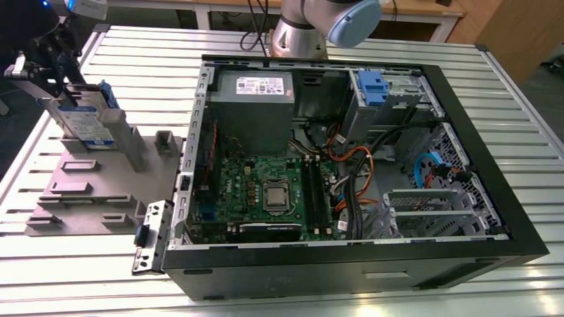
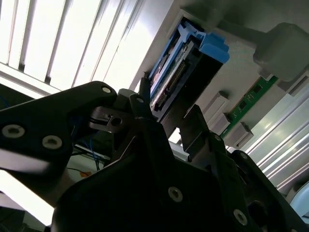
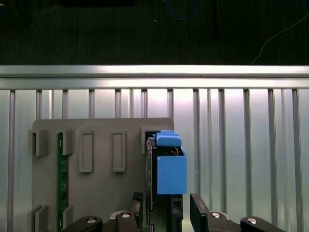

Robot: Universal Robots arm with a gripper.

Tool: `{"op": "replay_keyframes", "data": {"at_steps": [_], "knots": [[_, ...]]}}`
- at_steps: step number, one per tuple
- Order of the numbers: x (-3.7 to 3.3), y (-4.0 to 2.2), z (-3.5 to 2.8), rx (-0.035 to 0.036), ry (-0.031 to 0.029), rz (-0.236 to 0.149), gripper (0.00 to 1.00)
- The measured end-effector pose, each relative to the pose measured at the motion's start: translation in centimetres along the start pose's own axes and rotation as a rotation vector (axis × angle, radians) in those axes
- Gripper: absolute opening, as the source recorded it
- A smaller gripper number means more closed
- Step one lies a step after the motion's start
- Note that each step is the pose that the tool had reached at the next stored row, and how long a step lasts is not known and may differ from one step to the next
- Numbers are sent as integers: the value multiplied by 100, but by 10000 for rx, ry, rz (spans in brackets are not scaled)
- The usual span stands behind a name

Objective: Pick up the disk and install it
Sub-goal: 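Pick up the disk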

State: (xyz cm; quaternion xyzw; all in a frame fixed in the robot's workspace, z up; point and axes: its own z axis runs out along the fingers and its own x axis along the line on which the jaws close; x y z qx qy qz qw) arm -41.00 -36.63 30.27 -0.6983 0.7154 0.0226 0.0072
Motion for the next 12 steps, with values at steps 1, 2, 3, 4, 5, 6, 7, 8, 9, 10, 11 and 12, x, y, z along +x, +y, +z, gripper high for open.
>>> {"op": "replay_keyframes", "data": {"at_steps": [1,2,3,4,5,6,7,8,9,10,11,12], "knots": [[0,0,0,0,0,0,51],[0,0,0,0,0,0,51],[0,-1,0,0,0,0,51],[0,-1,0,0,0,0,51],[0,-1,0,0,0,0,49],[0,-1,0,0,0,0,49],[0,-1,0,1,0,0,42],[0,-1,0,0,0,0,42],[0,-2,0,-1,0,0,42],[0,-2,0,0,0,0,42],[0,-2,0,0,0,0,42],[0,-2,0,0,0,0,42]]}}
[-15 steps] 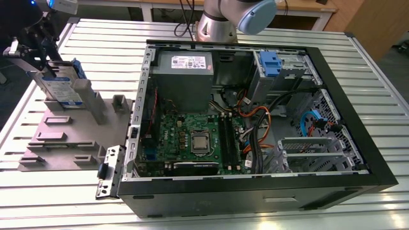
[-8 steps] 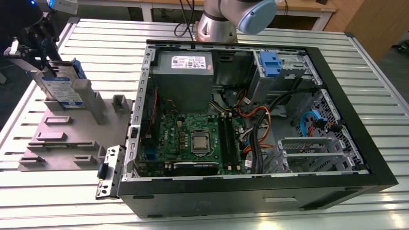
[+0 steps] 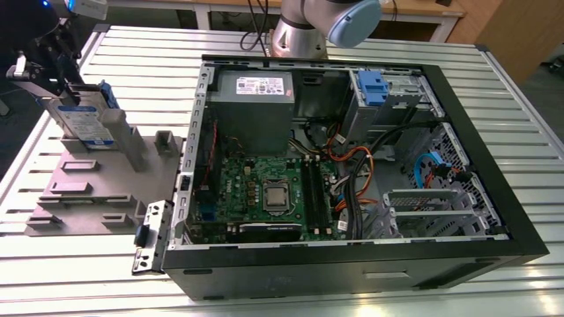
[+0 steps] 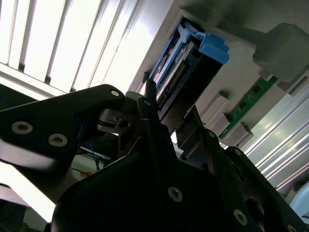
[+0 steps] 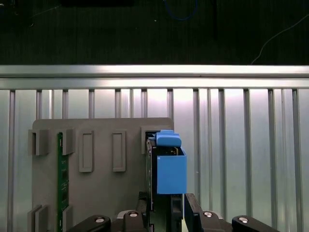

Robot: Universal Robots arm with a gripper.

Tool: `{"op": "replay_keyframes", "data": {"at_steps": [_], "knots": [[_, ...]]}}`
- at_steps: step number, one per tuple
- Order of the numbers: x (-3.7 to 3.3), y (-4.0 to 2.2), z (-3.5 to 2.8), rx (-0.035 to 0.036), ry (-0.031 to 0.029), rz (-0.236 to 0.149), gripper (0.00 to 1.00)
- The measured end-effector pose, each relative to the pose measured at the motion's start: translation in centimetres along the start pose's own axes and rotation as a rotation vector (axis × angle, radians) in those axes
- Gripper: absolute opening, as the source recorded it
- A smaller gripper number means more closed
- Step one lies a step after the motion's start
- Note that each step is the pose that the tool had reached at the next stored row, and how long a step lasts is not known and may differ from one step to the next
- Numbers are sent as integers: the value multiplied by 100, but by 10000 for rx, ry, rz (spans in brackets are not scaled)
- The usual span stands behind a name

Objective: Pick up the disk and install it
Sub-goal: 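Pick up the disk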

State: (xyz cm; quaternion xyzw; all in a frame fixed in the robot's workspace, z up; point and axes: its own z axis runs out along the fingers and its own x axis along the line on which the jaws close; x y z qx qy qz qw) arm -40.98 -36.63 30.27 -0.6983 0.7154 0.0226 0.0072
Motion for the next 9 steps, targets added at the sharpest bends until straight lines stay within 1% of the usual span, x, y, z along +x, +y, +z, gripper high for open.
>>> {"op": "replay_keyframes", "data": {"at_steps": [6,7,8,9], "knots": [[0,-1,0,0,0,0,42],[0,-1,0,-1,0,0,41],[0,-2,-1,-1,2,0,35],[0,-1,-1,-2,1,0,35]]}}
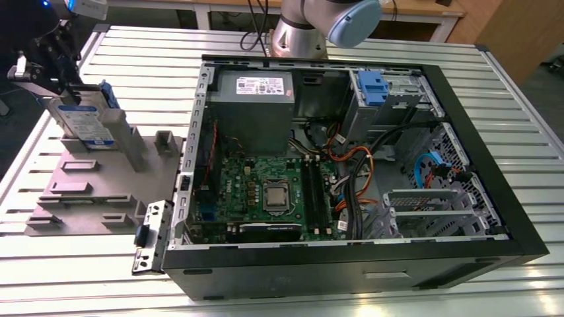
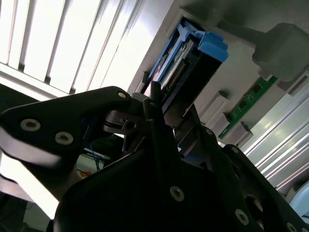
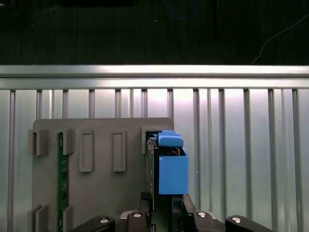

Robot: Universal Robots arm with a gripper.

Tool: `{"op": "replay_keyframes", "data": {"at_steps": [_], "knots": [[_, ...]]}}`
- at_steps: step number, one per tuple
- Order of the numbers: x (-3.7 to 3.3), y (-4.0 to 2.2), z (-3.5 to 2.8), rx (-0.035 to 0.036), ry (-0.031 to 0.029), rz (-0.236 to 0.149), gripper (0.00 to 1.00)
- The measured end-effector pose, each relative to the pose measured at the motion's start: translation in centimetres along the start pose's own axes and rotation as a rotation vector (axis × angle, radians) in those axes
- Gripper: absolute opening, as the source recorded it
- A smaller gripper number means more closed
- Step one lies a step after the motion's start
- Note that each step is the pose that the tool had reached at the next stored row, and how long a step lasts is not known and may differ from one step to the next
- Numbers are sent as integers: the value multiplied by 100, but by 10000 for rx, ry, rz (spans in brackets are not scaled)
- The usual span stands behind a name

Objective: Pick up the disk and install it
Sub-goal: 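Pick up the disk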

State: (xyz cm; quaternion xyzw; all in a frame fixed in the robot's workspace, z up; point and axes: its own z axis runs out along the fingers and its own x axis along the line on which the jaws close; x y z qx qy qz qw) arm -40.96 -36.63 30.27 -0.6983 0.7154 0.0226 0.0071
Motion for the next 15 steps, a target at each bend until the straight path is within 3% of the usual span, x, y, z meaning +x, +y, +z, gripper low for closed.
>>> {"op": "replay_keyframes", "data": {"at_steps": [15], "knots": [[0,-6,0,1,-1,-1,35]]}}
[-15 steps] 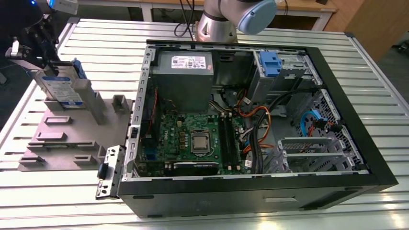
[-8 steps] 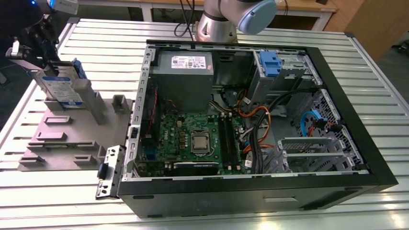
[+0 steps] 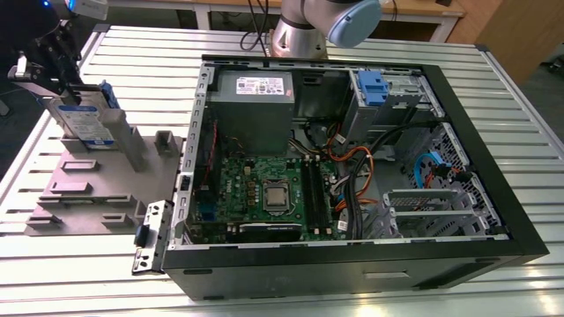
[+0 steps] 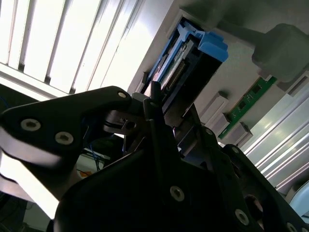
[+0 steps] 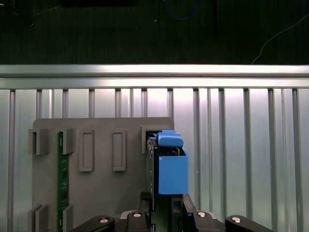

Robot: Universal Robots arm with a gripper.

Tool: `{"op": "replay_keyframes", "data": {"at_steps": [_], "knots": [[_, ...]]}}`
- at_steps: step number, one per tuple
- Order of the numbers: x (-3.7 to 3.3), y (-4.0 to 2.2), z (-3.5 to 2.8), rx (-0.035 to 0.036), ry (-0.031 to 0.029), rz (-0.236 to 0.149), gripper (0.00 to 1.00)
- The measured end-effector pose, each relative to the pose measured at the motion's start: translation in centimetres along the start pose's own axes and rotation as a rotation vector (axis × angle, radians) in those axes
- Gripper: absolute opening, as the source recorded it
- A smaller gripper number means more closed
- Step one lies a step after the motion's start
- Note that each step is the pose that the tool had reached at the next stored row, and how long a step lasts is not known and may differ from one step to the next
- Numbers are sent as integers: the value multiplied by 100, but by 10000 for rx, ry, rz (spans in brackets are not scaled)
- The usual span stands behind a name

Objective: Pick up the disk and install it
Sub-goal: 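Pick up the disk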

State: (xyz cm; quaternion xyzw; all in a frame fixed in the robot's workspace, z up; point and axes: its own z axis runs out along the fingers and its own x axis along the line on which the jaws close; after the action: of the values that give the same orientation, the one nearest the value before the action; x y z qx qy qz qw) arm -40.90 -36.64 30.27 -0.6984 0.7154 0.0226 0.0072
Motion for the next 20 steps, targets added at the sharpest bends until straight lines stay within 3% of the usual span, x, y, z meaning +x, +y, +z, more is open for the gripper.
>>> {"op": "replay_keyframes", "data": {"at_steps": [5,14,20], "knots": [[-2,1,-44,0,0,1,35],[-11,6,-264,0,0,1,35],[-12,6,-284,0,0,1,35]]}}
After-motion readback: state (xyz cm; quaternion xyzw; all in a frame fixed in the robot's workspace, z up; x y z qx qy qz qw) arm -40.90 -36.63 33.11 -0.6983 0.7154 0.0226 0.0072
